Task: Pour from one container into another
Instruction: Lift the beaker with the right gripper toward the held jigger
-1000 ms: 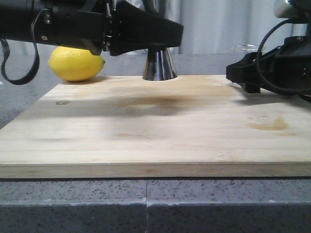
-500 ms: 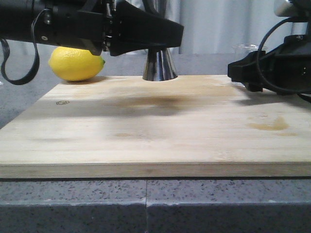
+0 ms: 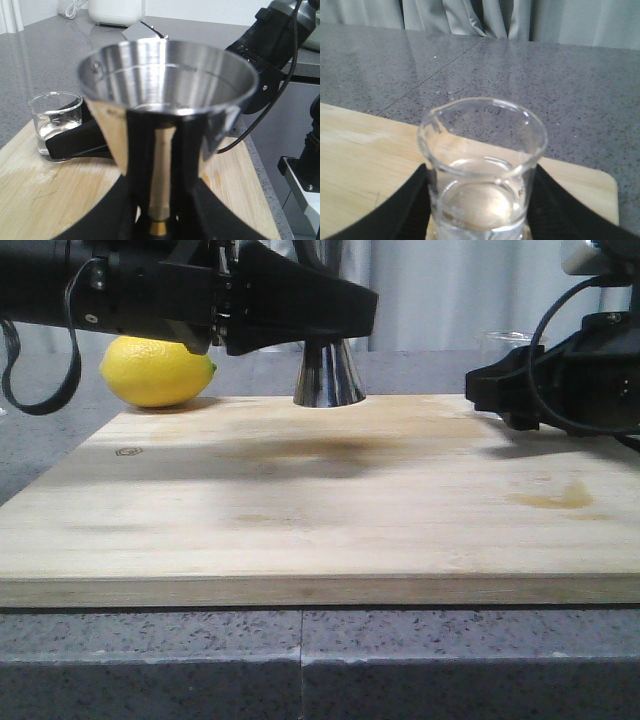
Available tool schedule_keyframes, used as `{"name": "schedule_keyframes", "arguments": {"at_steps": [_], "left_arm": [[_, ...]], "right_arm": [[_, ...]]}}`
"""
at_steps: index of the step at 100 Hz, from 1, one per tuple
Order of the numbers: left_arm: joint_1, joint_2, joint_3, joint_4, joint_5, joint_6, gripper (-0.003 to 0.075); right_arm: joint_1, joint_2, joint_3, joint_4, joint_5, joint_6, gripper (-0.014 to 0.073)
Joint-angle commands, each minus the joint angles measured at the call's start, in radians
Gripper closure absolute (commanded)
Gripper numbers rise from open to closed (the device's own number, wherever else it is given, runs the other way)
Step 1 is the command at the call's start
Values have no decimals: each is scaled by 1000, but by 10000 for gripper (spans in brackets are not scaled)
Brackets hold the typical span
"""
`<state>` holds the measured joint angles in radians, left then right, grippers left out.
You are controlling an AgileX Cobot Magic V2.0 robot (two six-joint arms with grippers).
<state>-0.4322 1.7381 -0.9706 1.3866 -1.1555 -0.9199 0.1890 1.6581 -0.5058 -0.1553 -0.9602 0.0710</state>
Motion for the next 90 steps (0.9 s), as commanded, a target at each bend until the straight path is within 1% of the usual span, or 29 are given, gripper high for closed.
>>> {"name": "schedule_keyframes", "arguments": {"at_steps": [1,30,56,86,90], "left_arm": [[-9,-49,-23,-39,-208,-10,739],[-9,-49,-23,-39,-208,-10,739],[-9,-49,-23,-39,-208,-10,739],[-9,-49,-23,-39,-208,-10,739],[-9,-49,-23,-39,-208,-10,739]], "right_arm": [[-4,-28,-26,-8,-74,-5,450],[-4,-57,-26,-23,-47,-5,450],[-4,-125,-26,-32,24,-5,450],[-4,-209,-26,-71,87,-5,450],[-4,-226,-33,-83,113,-5,450]]}}
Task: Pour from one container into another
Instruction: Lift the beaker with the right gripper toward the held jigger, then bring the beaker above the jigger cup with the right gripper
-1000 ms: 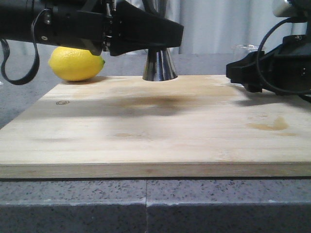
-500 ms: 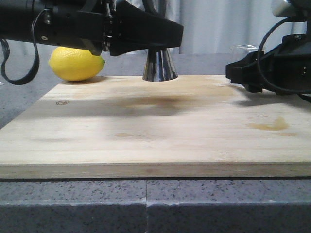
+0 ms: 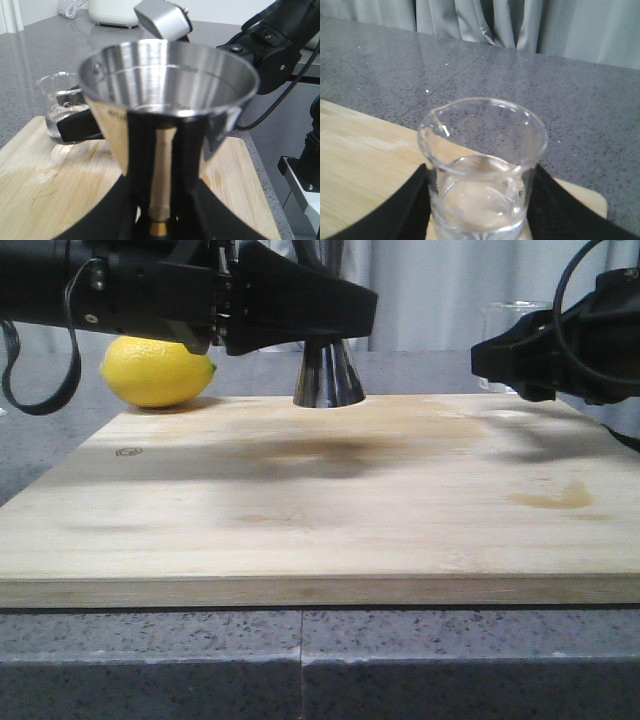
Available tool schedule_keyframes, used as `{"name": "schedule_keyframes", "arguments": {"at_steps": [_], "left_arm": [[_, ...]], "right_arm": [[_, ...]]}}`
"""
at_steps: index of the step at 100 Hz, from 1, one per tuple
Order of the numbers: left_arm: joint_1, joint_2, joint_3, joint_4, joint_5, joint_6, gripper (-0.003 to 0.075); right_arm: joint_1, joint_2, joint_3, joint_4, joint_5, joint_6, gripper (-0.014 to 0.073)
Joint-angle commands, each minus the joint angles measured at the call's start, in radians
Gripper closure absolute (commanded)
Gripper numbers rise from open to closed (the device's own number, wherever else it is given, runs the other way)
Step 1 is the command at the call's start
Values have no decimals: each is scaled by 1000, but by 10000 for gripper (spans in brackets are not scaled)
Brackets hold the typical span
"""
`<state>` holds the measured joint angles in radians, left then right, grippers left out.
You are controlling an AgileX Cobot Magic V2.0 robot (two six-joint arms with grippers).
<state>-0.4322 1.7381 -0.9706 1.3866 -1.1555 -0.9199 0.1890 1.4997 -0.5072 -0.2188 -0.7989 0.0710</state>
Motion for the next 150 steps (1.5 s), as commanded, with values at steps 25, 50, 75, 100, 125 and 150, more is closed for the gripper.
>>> {"name": "schedule_keyframes", "arguments": {"at_steps": [25,50,75,100,125,150], "left_arm": [[-9,-49,-23,-39,-208,-10,739],[-9,-49,-23,-39,-208,-10,739],[-9,-49,-23,-39,-208,-10,739],[-9,-49,-23,-39,-208,-10,739],[-9,-49,-23,-35,-208,-11,739],[-9,-49,-23,-24,-208,-13,739]], "right_arm": [[-2,-166,-96,-98,69,30,450],[-2,-239,-146,-202,147,112,450],[0,-287,-186,-364,192,267,450],[66,-319,-232,-412,262,299,450],[160,-336,-283,-448,361,299,450],[230,-336,-331,-483,420,299,450]]}}
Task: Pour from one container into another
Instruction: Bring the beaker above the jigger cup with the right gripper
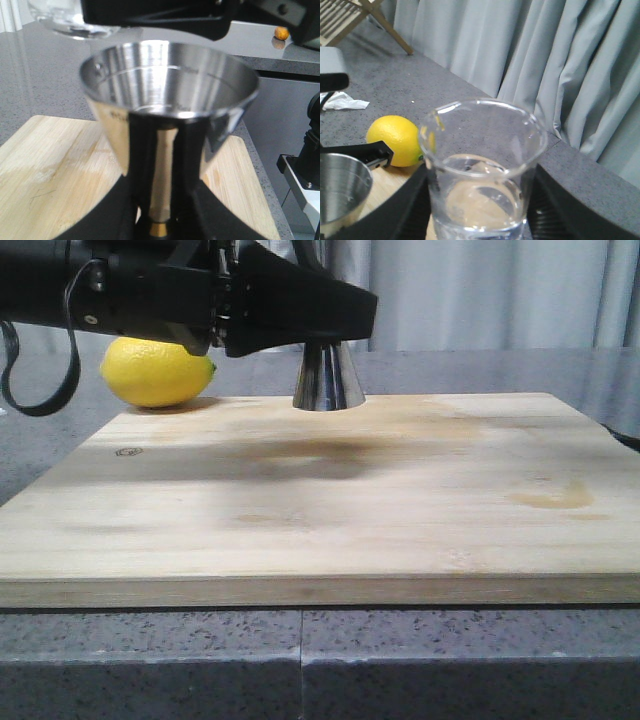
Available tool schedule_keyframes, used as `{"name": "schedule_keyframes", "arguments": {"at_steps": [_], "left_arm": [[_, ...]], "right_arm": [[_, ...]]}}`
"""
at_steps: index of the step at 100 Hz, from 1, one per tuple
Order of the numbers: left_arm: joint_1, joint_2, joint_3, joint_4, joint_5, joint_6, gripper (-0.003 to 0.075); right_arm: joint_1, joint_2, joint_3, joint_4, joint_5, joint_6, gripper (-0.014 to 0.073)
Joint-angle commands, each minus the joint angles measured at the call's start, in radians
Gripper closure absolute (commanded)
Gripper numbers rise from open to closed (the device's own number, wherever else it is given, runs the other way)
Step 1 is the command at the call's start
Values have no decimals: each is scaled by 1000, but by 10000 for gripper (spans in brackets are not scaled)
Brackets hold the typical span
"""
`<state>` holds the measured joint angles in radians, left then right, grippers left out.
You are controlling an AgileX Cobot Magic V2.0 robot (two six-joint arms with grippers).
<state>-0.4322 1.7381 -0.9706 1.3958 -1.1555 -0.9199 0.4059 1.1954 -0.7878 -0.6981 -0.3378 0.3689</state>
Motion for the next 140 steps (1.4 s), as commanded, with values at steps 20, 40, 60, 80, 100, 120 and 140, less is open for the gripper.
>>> {"name": "schedule_keyframes", "arguments": {"at_steps": [20,40,60,80,100,120,140], "left_arm": [[-9,-49,-23,-33,-208,-13,739],[-9,-49,-23,-33,-208,-13,739],[-9,-49,-23,-29,-208,-13,739],[-9,-49,-23,-27,-208,-13,739],[-9,-49,-23,-27,-208,-13,739],[-9,-49,-23,-27,-208,-13,739],[-9,-49,-23,-27,-208,-15,739]], "right_arm": [[42,-31,-78,-37,6,1,450],[82,-31,-99,-76,65,1,450],[91,-31,-102,-95,78,1,450],[91,-60,-102,-105,104,1,450],[91,-100,-102,-113,152,1,450],[124,-118,-102,-115,209,1,450],[173,-122,-102,-119,266,1,450]]}}
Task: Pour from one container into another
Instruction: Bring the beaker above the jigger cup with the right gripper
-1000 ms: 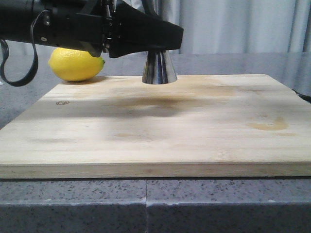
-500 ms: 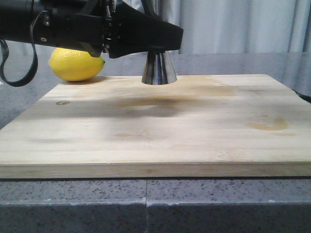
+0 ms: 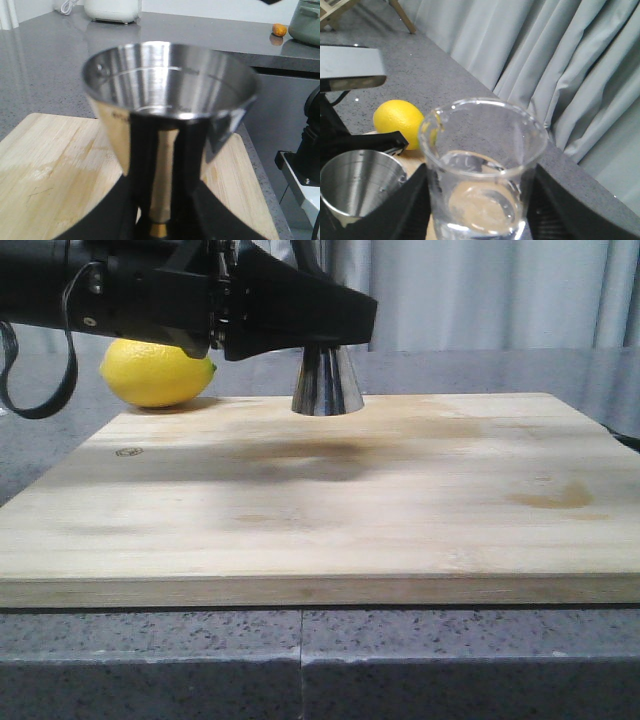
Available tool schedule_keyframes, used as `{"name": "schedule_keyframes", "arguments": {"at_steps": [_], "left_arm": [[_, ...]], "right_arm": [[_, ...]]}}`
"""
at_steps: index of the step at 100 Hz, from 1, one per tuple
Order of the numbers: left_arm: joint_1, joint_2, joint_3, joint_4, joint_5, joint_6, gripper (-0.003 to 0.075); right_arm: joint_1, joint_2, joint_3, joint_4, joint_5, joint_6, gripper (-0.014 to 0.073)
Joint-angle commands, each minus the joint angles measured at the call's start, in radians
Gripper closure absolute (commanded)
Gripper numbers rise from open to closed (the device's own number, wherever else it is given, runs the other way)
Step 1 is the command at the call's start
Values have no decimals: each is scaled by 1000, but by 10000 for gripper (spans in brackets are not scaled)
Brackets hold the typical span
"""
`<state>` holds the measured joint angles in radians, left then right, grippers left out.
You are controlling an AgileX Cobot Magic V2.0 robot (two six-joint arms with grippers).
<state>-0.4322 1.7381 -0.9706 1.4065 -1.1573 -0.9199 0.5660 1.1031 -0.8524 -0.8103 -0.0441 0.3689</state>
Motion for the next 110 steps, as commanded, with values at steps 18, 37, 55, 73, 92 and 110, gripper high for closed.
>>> {"name": "schedule_keyframes", "arguments": {"at_steps": [18,37,55,73,92,110], "left_arm": [[-9,-49,-23,-37,-207,-19,739],[-9,-49,-23,-33,-207,-19,739],[-9,-49,-23,-24,-207,-19,739],[-9,-49,-23,-23,-207,-19,739],[-9,-49,-23,-23,-207,-19,739],[-9,-49,-23,-23,-207,-19,739]], "right_arm": [[49,-30,-37,-7,26,1,450],[75,-30,-37,-7,70,-1,450],[79,-30,-37,-18,75,-1,450],[79,-31,-37,-30,96,-3,450],[79,-31,-37,-56,106,-5,450],[79,-31,-37,-69,106,-5,450]]}}
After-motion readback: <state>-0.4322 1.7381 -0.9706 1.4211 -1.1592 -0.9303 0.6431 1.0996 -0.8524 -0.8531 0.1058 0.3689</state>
